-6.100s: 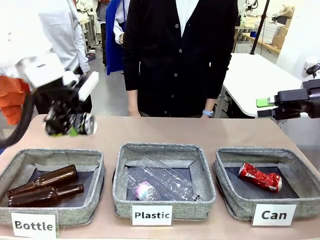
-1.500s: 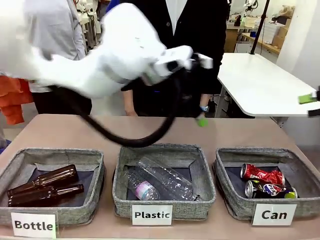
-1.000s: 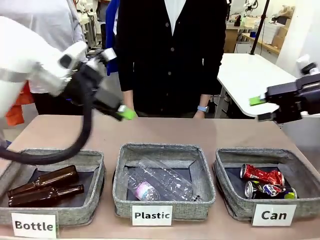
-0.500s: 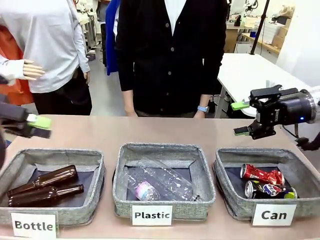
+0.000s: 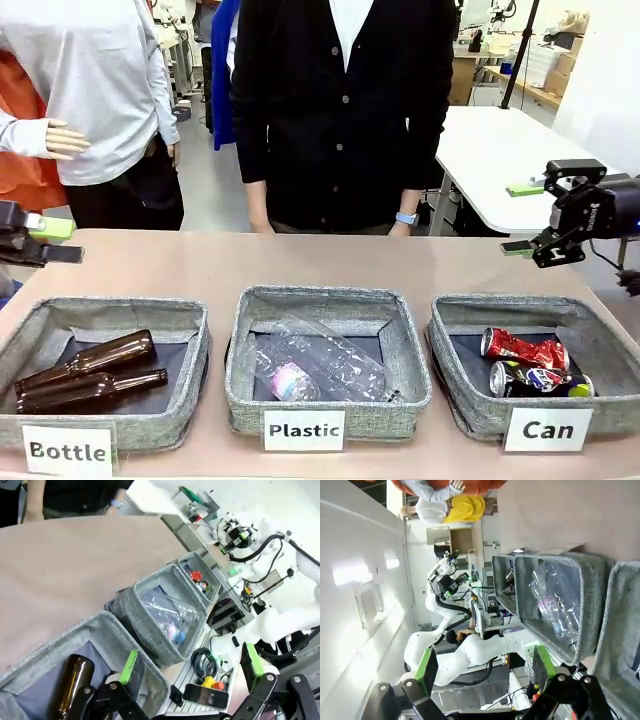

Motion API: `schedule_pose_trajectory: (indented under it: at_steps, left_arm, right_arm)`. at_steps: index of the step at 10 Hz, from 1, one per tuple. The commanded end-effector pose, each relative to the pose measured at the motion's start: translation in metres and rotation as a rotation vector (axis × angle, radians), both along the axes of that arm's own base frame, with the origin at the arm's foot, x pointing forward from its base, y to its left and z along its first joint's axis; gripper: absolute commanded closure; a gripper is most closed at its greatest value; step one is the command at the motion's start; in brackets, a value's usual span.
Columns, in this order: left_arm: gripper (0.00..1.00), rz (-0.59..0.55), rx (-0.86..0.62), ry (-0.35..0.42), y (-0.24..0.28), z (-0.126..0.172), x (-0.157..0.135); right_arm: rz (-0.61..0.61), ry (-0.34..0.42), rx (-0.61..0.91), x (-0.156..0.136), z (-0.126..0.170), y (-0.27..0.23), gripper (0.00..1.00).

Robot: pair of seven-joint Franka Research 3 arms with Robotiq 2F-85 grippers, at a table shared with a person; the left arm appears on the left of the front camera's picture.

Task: Sort the can waste into the basket.
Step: Pick up the can waste from the table and place it in the right Fabric basket.

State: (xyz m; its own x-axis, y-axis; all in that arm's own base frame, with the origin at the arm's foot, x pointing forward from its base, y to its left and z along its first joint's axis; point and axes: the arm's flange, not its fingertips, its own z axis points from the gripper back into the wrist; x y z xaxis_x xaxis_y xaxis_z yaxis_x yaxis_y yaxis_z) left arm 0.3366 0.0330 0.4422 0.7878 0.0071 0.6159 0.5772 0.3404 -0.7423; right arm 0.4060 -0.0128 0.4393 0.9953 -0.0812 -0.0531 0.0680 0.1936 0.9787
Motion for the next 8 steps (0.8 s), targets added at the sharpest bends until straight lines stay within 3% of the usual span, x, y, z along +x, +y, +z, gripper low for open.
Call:
schedule_pose_trajectory:
  at_steps: [1, 8]
  left_arm:
    - [0.0, -0.015, 0.017, 0.005, 0.0017, 0.0052, -0.0049]
    - [0.0, -0.015, 0.017, 0.005, 0.0017, 0.0052, -0.0049]
  right_arm:
    - [0.027, -0.003, 0.006, -0.006, 0.0002, 0.0142, 0.0]
    - [0.027, -0.003, 0.006, -0.006, 0.0002, 0.0142, 0.0]
